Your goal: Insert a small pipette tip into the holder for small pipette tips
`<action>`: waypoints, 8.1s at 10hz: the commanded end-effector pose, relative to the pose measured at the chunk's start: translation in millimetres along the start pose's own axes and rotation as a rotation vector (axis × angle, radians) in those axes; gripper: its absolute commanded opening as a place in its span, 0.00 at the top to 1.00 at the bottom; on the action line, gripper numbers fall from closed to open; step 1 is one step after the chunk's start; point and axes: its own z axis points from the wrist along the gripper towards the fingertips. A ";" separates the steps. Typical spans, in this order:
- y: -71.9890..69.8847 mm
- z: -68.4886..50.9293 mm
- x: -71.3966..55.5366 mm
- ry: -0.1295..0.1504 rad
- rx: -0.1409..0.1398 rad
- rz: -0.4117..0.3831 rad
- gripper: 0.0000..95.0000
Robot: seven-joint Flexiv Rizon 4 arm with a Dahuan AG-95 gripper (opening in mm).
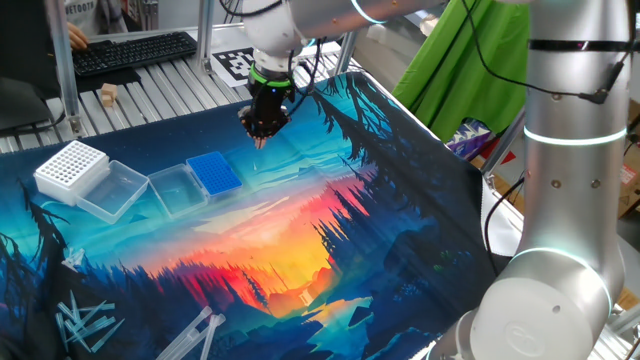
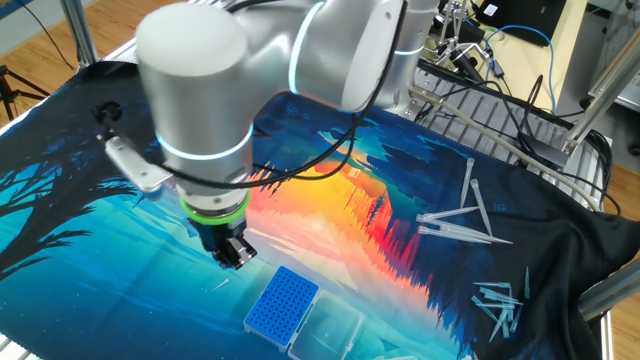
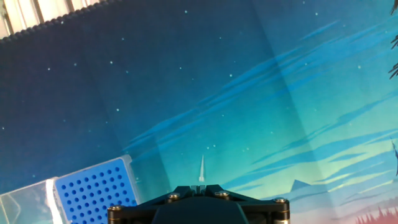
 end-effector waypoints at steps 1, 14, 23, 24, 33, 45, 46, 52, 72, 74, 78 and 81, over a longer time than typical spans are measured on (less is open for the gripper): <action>-0.6 0.5 -0.7 -0.043 0.005 -0.005 1.00; 3.0 4.5 6.0 -0.080 0.030 0.016 0.80; 0.8 8.4 6.1 -0.192 0.054 -0.012 0.80; 0.4 8.7 5.9 -0.203 0.057 -0.014 0.80; -7.2 15.7 2.9 -0.264 0.066 -0.030 0.80; -6.7 30.5 8.8 -0.311 0.068 -0.010 0.80; -6.7 30.5 8.9 -0.313 0.069 -0.008 0.80; -6.3 31.2 9.9 -0.345 0.077 -0.024 0.80; -6.8 49.9 10.2 -0.391 0.071 -0.023 0.80; -5.3 52.2 9.9 -0.407 0.070 -0.024 0.80; -4.6 54.2 9.2 -0.407 0.069 -0.020 0.80; -3.9 56.8 7.9 -0.407 0.067 -0.012 0.80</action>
